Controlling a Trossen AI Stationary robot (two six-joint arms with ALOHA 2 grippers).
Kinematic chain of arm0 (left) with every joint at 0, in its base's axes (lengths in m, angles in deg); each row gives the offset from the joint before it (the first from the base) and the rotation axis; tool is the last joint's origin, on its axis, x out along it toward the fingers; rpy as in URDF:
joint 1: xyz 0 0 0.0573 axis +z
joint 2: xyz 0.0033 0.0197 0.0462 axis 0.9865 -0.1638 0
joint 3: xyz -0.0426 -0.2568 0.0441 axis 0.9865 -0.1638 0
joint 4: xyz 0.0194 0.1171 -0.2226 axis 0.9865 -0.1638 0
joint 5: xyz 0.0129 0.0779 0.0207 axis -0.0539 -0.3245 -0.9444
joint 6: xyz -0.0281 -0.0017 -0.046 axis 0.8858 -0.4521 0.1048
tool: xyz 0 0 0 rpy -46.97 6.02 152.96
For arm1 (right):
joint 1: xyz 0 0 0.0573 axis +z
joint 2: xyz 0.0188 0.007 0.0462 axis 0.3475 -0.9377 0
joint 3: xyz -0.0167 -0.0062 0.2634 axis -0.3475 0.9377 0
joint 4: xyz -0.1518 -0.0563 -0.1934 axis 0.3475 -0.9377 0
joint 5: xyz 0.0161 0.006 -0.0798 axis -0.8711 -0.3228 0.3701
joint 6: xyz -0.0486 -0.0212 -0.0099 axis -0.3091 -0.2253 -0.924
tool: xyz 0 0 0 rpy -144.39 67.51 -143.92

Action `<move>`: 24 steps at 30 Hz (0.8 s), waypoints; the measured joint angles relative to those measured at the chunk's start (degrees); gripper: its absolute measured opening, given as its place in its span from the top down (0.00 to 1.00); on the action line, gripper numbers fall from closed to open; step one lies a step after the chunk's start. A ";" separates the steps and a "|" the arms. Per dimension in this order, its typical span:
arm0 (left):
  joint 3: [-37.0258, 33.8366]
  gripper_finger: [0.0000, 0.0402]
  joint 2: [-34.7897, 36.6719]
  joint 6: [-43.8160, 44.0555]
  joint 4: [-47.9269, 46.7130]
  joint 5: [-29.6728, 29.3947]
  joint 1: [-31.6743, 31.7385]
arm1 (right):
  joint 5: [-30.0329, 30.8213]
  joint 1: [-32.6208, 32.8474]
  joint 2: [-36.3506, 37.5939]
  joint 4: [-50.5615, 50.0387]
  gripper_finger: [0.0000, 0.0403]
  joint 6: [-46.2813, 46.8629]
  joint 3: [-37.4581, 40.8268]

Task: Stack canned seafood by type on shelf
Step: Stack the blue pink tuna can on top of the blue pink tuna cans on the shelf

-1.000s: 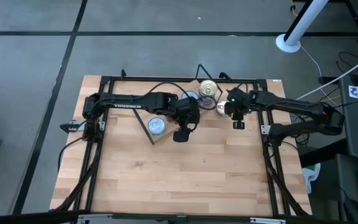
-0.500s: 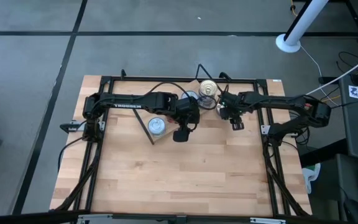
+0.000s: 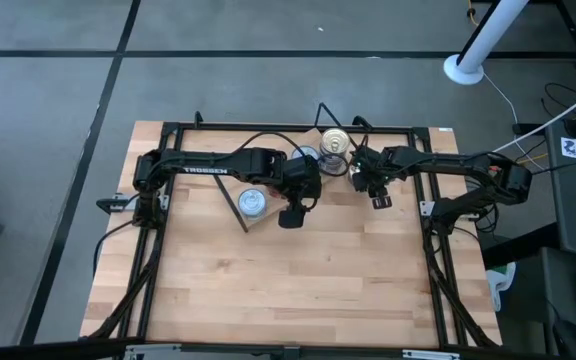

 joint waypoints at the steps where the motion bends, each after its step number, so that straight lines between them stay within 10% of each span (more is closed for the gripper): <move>1: 0.00 0.35 -0.01 0.00 -0.02 0.00 -0.02 | -0.89 0.00 0.02 -0.08 0.58 0.02 -0.03; 24: -0.07 0.35 -0.04 0.10 -0.07 -0.02 -0.02 | -7.32 0.07 -0.18 -6.59 0.59 0.47 0.24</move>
